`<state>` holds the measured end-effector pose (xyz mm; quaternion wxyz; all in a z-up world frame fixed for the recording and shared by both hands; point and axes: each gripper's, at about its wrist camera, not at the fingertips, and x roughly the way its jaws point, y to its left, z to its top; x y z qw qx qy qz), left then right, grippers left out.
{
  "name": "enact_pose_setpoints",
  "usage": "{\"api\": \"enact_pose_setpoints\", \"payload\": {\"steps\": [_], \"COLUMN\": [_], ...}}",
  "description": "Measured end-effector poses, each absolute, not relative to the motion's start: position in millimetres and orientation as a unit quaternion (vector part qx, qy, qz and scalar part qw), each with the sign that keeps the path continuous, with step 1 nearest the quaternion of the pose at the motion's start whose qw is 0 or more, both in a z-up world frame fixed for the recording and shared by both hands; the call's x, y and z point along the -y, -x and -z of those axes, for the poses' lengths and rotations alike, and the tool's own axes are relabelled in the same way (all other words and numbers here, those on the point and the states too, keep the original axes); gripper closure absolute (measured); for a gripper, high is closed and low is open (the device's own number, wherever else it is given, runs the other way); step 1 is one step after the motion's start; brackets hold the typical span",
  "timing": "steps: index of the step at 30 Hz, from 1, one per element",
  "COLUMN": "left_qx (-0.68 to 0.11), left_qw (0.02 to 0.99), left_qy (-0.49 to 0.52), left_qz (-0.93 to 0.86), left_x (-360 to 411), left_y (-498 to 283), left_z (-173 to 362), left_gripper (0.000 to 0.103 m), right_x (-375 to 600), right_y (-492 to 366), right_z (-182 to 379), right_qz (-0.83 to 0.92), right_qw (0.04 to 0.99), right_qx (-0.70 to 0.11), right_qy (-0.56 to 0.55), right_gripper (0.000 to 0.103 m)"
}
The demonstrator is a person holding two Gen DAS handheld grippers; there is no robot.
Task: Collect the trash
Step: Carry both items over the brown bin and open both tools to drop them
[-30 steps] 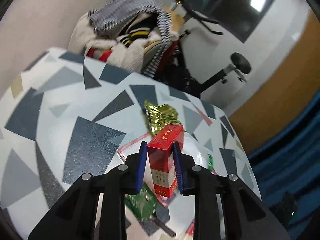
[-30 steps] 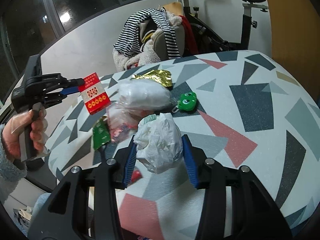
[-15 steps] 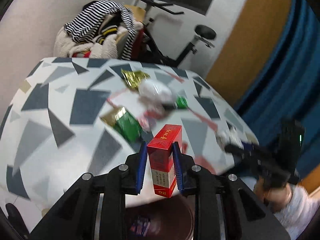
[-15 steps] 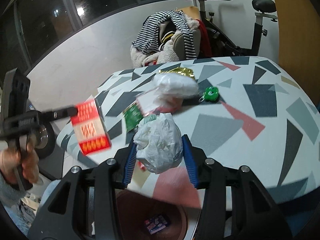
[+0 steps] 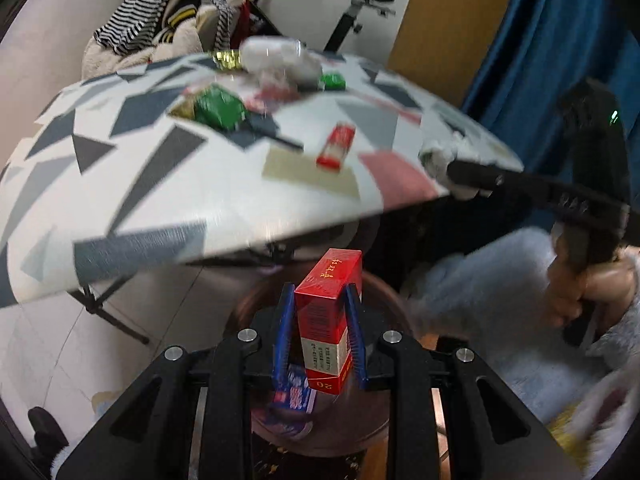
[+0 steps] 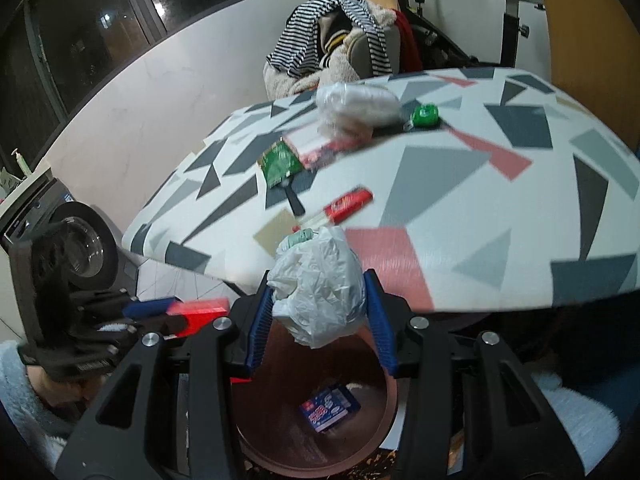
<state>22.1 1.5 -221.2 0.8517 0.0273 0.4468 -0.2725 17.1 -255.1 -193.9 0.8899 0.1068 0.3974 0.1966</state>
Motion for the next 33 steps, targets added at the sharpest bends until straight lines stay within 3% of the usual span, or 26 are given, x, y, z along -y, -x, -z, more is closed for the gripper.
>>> {"api": "enact_pose_setpoints", "payload": {"steps": [14,16,22,33], "left_qx": [-0.491,-0.486,-0.437,-0.354], "left_qw": [0.839,0.843,0.874,0.919], "left_qy": [-0.039,-0.033,-0.021,-0.021], "left_qz": [0.232,0.229,0.210,0.173], "left_x": [-3.3,-6.2,-14.1,-35.4], "left_y": [-32.0,-31.0,-21.3,-0.9], "left_z": [265.5,263.3,236.5,193.5], "left_gripper": [0.075,0.060,0.029,0.012], "right_x": [240.4,237.7,226.0,184.1], "right_y": [-17.5,-16.2,-13.5,-13.4], "right_z": [231.2,233.6,240.7,281.5], "right_qz": [-0.207,-0.209,-0.214,-0.221], "right_qw": [0.874,0.873,0.871,0.842], "right_qx": [-0.424,-0.426,-0.434,-0.492], "right_qy": [-0.113,-0.108,-0.085,0.005], "right_gripper": [0.057,0.057,0.057,0.057]}}
